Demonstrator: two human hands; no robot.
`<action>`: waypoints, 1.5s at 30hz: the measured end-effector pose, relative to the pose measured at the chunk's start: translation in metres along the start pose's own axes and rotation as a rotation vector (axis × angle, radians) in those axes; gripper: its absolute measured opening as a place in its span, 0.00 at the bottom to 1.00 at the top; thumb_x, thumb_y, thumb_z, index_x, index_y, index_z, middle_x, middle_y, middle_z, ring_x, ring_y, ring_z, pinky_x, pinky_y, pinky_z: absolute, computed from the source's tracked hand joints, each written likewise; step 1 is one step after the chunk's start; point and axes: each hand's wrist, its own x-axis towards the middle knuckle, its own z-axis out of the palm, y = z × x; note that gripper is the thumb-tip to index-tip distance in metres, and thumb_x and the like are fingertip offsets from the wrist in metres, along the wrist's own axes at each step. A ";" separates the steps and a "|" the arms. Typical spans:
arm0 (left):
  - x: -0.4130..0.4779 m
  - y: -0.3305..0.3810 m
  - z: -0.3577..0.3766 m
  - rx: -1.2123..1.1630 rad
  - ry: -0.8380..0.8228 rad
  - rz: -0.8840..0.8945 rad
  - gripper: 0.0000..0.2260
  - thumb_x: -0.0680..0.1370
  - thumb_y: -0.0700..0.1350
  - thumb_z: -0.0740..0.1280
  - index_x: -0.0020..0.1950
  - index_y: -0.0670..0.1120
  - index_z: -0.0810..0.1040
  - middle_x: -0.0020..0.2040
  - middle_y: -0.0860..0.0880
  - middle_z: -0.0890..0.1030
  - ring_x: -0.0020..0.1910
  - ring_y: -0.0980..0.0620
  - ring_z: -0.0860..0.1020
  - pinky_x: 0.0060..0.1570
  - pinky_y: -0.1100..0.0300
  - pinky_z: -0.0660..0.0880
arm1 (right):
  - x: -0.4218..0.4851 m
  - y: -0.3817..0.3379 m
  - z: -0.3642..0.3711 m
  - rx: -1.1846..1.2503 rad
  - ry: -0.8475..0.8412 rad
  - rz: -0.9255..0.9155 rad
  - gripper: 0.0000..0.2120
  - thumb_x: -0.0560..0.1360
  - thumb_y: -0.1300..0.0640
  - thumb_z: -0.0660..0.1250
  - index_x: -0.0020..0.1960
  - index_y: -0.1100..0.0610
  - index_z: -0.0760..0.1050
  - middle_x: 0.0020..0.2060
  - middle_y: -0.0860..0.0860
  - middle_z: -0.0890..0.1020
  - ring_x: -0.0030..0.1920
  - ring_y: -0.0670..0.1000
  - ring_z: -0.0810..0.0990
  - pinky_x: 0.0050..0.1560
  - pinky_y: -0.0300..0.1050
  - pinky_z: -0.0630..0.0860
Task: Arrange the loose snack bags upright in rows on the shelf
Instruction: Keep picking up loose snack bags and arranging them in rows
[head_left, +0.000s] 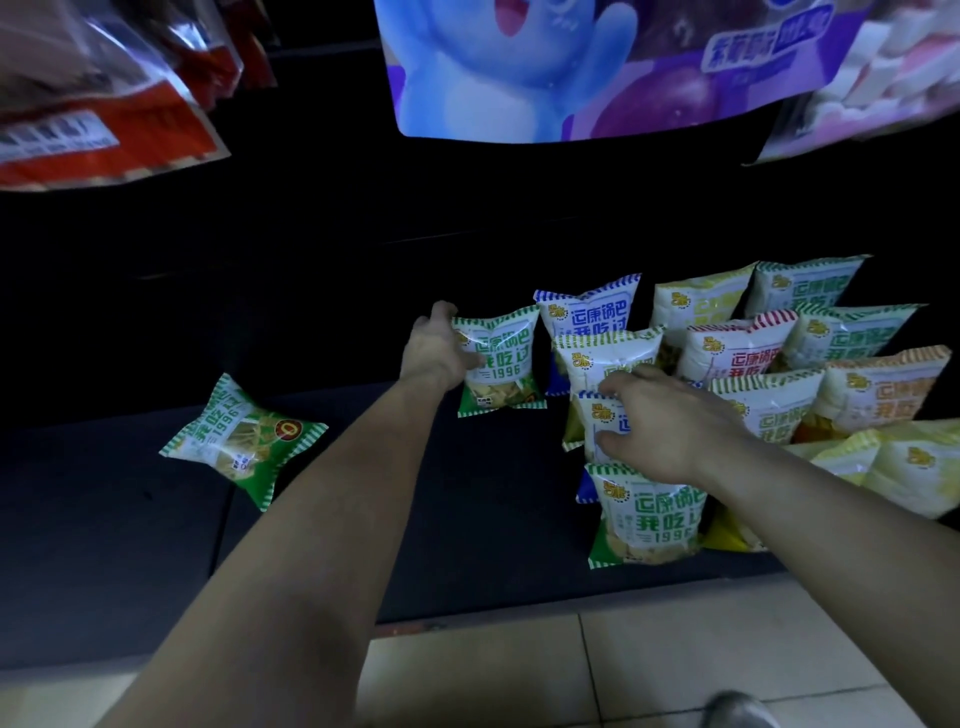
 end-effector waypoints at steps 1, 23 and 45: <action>-0.003 -0.001 -0.005 0.012 -0.005 0.004 0.38 0.70 0.46 0.78 0.75 0.49 0.63 0.68 0.42 0.70 0.64 0.42 0.73 0.59 0.51 0.75 | 0.000 -0.003 -0.001 0.001 0.007 -0.011 0.29 0.77 0.41 0.64 0.75 0.48 0.63 0.70 0.50 0.69 0.66 0.55 0.73 0.55 0.52 0.76; -0.215 -0.237 -0.253 0.469 -0.218 -0.194 0.32 0.76 0.58 0.69 0.76 0.47 0.64 0.71 0.43 0.69 0.67 0.44 0.72 0.65 0.55 0.69 | 0.017 -0.266 0.052 0.070 -0.094 -0.315 0.30 0.77 0.44 0.67 0.75 0.51 0.64 0.69 0.52 0.68 0.66 0.56 0.73 0.60 0.54 0.75; -0.176 -0.295 -0.242 0.381 -0.224 -0.209 0.30 0.78 0.58 0.67 0.77 0.53 0.61 0.75 0.48 0.63 0.72 0.46 0.67 0.67 0.51 0.68 | 0.135 -0.369 0.150 0.245 -0.191 -0.119 0.45 0.58 0.34 0.79 0.66 0.54 0.69 0.63 0.55 0.70 0.61 0.58 0.73 0.56 0.51 0.73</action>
